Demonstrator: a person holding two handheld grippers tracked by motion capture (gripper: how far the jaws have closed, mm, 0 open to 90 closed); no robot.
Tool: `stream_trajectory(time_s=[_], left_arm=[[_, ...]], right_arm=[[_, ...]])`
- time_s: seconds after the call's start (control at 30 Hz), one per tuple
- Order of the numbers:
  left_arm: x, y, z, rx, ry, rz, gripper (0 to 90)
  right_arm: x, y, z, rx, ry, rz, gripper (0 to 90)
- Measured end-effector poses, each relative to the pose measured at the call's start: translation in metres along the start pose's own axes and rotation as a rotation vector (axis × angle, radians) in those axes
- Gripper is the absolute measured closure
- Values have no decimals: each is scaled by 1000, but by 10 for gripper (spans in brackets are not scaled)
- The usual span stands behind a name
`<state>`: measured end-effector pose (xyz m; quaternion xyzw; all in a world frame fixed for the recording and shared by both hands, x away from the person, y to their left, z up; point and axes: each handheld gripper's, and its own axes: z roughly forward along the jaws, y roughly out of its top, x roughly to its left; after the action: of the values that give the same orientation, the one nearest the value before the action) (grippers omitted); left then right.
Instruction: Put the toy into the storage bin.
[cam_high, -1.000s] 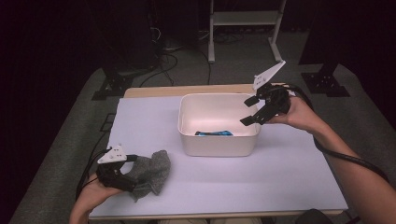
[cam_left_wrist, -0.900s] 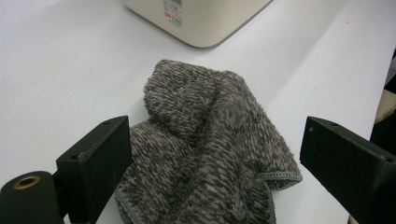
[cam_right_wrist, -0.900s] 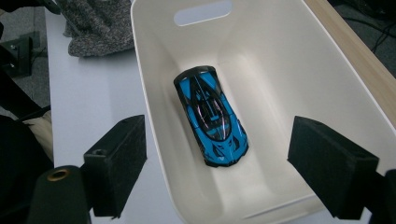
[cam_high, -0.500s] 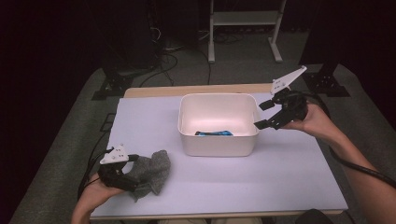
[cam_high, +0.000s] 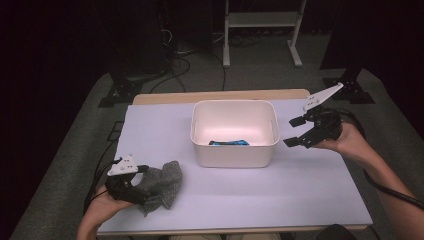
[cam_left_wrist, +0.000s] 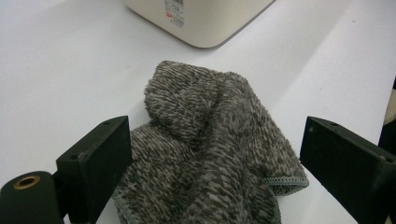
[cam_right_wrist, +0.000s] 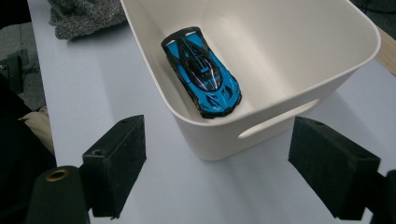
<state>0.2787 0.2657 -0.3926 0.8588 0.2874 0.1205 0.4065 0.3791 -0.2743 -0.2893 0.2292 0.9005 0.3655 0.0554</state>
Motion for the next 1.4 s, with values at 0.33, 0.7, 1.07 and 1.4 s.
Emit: stream_trajectory(time_s=[0.33, 0.7, 1.07, 1.4], left_arm=[[-1, -1, 1, 4, 1, -1, 83], [-2, 0, 0, -1, -2, -2, 83], [-4, 1, 1, 0, -2, 6, 83], [-5, 2, 0, -2, 1, 8, 83]], right_arm=[[-1, -26, 8, 2, 13, 31, 174], [-3, -56, 23, 13, 32, 86, 175], [0, -84, 36, 18, 51, 140, 174], [3, -111, 40, 28, 50, 184, 173]])
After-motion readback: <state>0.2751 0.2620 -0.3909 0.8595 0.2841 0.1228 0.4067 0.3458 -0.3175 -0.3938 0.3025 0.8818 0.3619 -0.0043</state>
